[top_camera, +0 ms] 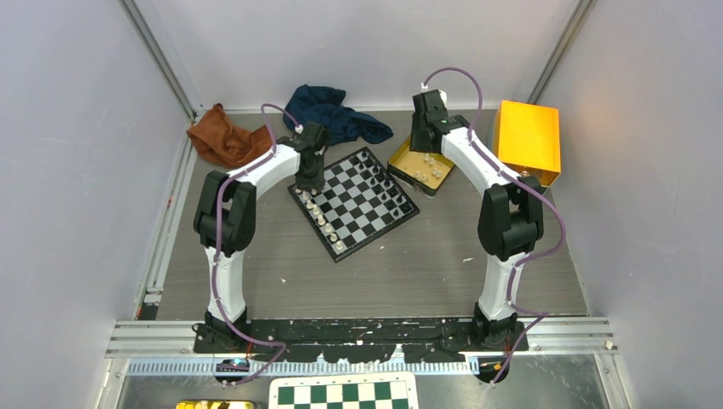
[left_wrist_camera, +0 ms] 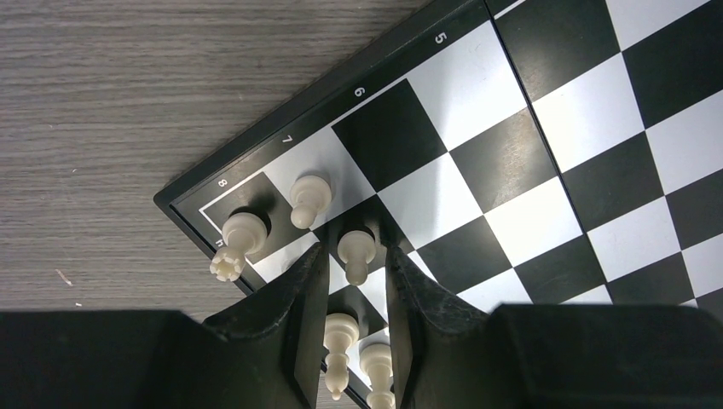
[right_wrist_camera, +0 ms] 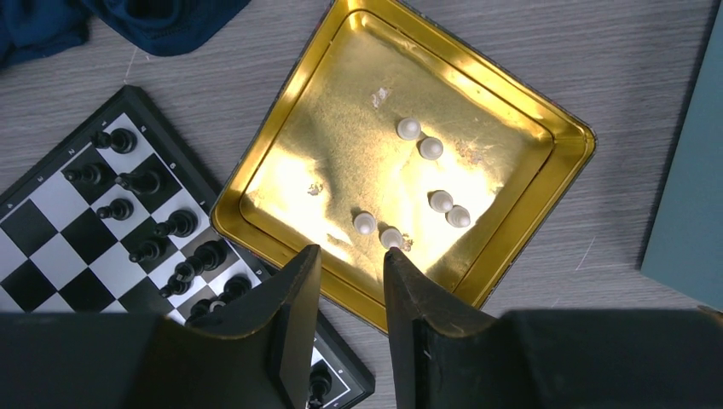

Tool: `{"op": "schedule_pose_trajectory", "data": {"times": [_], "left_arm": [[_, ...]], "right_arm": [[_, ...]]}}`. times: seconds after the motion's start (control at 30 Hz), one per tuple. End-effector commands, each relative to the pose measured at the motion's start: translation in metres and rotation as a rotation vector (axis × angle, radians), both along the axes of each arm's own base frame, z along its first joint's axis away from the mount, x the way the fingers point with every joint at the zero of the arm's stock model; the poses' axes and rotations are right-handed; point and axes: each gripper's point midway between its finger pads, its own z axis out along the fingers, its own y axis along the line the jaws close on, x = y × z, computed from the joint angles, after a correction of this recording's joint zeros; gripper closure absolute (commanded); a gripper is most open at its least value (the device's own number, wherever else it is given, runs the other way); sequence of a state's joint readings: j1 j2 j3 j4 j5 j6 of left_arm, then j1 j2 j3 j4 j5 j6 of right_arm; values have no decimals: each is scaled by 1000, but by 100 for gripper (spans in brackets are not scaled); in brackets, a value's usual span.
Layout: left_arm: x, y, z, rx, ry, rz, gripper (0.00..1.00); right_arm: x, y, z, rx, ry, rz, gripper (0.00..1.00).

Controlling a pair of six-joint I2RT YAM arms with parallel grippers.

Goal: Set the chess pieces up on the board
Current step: Move the chess piece to the chessboard, then pick up the chess piece from the storage box.

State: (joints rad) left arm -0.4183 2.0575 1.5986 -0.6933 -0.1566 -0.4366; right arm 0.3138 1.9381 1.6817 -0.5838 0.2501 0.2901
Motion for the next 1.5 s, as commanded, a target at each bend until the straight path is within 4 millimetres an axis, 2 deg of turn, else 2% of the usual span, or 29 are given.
{"op": "schedule_pose_trajectory", "data": {"times": [0.0,0.17,0.23,0.67,1.07,1.47], "left_arm": [[18,-1,46,-28,-120,3,68],[19,0,59,-33,-145,1,67],[20,-1,64,-37,-156,2,67],[24,-5,88,-61,-199,-5,49],[23,-4,113,-77,-246,-8,45],[23,-7,131,-111,-279,-10,46]], "right_arm": [[17,-4,21,-2,-65,-18,61],[25,-11,5,2,-36,-32,58],[29,-15,-1,2,-25,-38,52],[52,-28,-38,0,20,-48,49],[74,-29,-55,0,32,-51,51],[77,-33,-76,-7,64,-61,59]]}}
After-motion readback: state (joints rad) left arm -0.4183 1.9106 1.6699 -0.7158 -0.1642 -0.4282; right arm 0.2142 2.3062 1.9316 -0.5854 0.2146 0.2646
